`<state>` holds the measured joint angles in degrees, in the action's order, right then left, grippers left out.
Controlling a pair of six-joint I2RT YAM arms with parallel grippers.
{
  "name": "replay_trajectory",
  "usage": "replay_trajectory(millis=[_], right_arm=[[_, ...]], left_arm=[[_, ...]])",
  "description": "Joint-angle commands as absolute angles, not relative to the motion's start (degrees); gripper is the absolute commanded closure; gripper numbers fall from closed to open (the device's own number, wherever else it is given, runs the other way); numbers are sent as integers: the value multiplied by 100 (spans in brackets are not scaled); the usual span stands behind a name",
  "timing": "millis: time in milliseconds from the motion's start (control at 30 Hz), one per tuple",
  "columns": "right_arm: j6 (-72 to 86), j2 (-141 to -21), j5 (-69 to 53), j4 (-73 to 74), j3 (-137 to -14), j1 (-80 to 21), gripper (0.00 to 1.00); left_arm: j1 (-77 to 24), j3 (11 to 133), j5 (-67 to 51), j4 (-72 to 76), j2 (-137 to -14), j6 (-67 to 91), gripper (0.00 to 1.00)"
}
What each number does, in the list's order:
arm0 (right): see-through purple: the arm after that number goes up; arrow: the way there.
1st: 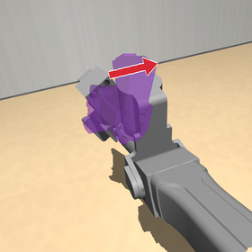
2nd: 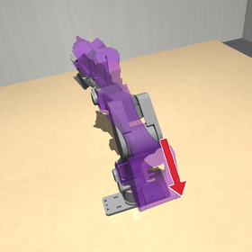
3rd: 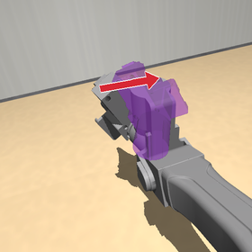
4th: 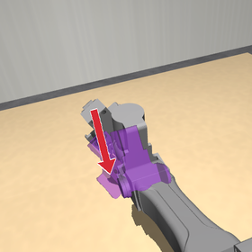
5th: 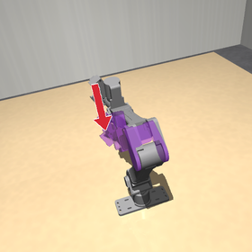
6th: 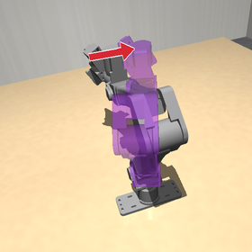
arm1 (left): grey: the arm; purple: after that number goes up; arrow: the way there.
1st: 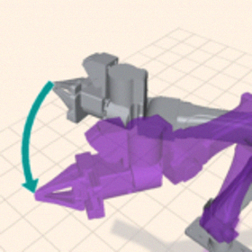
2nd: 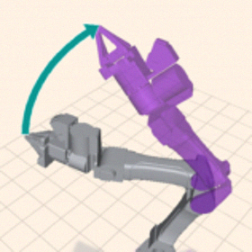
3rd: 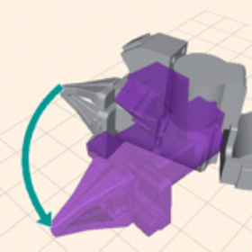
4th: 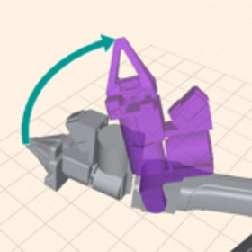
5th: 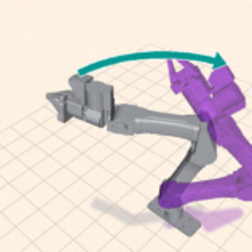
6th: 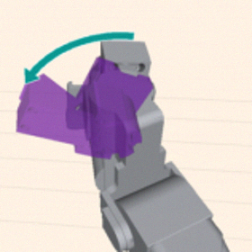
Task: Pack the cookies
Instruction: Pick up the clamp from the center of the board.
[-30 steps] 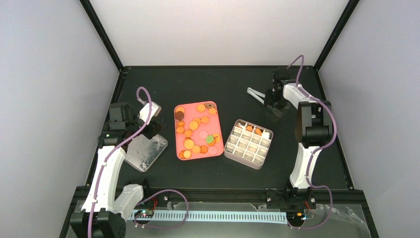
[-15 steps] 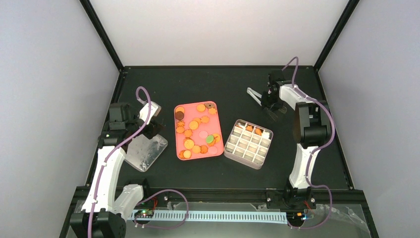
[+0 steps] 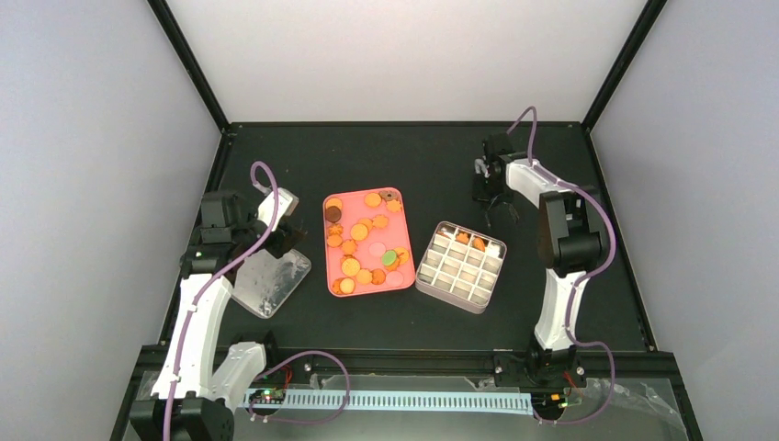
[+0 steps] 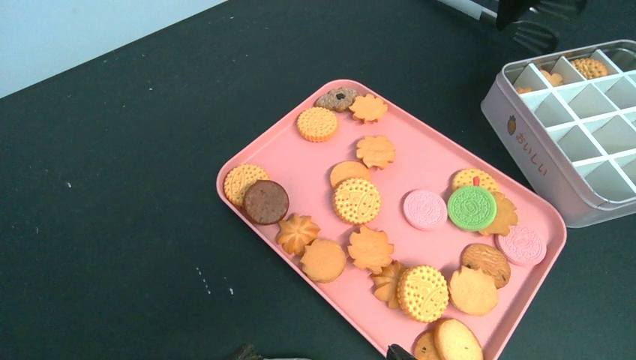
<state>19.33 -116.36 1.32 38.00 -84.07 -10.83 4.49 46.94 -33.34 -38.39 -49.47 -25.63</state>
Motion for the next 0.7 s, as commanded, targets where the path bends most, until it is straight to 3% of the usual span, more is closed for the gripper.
replay_trajectory(millis=[0, 233, 667], right_arm=[[1911, -11447, 183, 3751, -8265, -1101, 99], [1989, -11109, 152, 3320, -8038, -1297, 99], [2133, -9050, -309, 1705, -7410, -1615, 99]], left_arm=[[484, 4873, -3585, -3693, -4860, -2425, 55], [485, 4902, -3707, -3712, -4784, -2451, 55], [480, 4984, -4370, -3699, -4796, -2208, 54]])
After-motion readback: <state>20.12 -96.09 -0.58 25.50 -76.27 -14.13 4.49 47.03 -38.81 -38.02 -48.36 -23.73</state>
